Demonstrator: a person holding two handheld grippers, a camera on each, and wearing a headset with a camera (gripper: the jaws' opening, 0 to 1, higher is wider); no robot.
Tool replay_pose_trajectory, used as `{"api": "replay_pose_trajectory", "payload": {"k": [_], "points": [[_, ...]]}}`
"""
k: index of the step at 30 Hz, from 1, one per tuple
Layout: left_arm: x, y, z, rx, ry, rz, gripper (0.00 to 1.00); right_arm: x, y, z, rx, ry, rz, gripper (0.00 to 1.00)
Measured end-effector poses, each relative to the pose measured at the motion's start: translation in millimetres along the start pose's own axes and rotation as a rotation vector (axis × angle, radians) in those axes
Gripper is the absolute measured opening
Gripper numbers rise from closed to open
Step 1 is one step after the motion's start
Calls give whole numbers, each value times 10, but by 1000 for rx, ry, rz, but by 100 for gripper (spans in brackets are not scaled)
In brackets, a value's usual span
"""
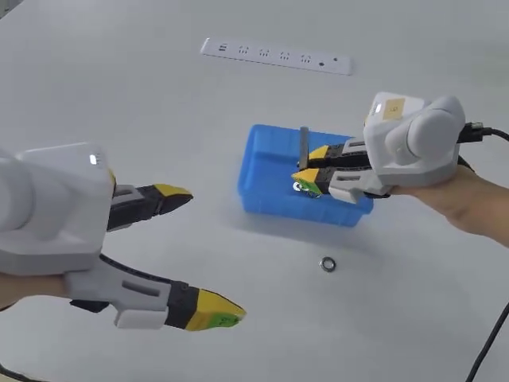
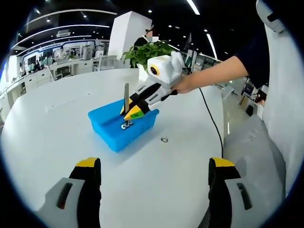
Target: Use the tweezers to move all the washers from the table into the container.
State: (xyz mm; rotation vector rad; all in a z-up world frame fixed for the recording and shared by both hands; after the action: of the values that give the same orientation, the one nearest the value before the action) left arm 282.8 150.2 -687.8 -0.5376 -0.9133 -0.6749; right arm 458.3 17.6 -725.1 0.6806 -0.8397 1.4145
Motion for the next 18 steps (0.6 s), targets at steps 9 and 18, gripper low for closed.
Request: {"api": "replay_pose_trajectory", "payload": {"k": [9,18], "points": [[266,251,-39,12,-54,-27,99,61,36,21,11,-16,3,9],[787,468,-340,-32,-162,-91,82,163,63,56,17,-47,7,9]]}}
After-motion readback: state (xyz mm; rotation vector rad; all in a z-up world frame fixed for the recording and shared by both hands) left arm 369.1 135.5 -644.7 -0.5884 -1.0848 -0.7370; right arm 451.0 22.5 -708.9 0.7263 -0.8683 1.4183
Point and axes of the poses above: the centre of the closed fingertips' face, and the gripper's own axes: z roughly backward along the fingers, y roughly to its left, x roughly out of its top, the point moved 7 cm from there along z, roughly backward along the fingers, and after that the axes turned 3 degrees about -z, right-handed, at the moved point
